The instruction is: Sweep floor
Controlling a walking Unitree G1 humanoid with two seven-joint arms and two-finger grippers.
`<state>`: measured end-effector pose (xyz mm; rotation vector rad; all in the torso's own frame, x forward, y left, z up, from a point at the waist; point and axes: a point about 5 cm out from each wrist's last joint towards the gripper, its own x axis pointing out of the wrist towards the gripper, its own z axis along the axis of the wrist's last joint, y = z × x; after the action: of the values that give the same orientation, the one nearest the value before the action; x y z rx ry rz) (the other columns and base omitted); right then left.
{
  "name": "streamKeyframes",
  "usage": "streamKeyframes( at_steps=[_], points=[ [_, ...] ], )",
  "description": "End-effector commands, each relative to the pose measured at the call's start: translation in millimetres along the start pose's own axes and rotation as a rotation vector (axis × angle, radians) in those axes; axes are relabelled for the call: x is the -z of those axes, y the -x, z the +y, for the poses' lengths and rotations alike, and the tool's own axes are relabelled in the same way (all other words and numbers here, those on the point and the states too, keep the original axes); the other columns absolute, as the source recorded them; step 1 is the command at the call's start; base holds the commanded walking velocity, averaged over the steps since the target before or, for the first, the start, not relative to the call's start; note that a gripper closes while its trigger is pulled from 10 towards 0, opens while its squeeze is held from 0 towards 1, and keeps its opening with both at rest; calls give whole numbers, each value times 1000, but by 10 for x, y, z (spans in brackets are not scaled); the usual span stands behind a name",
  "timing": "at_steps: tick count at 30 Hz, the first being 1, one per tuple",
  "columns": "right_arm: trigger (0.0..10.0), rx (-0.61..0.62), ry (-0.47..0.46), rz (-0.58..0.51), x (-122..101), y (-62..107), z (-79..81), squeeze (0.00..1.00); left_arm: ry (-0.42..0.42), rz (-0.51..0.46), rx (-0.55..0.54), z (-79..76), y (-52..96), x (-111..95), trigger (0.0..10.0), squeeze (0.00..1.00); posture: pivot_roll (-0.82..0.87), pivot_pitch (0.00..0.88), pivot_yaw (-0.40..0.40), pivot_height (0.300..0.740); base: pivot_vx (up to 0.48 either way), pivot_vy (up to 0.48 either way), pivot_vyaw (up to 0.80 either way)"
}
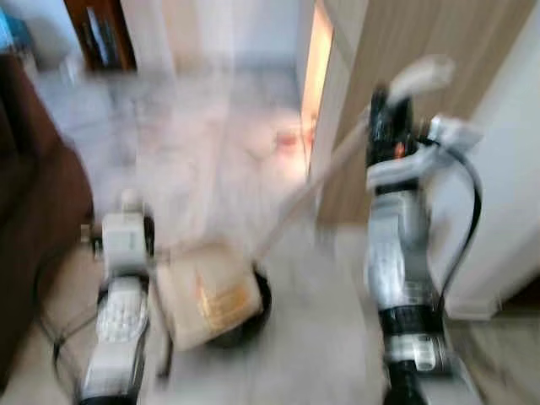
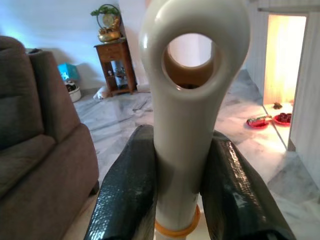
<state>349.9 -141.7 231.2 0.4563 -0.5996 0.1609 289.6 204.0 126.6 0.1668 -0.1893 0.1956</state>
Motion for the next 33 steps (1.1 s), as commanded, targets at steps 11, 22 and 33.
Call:
streamKeyframes(
  at_steps=[11, 22, 33],
  points=[
    [10000, -30, -5, -73, -146, -84, 76, 0, 15, -56, 14, -34, -25, -138, 10000, 0, 162, 21, 12, 740, 297, 0, 0],
    [10000, -99, 2, -55, -93, -86, 246, 0, 19, -63, 17, -33, -17, -145, 10000, 0, 165, 23, 10, 740, 243, 0, 0],
    [10000, -209, 63, -97, -101, -51, 459, 0, 22, -63, 31, -69, -22, -143, 10000, 0, 166, 24, 15, 740, 0, 0, 0]
  ],
)
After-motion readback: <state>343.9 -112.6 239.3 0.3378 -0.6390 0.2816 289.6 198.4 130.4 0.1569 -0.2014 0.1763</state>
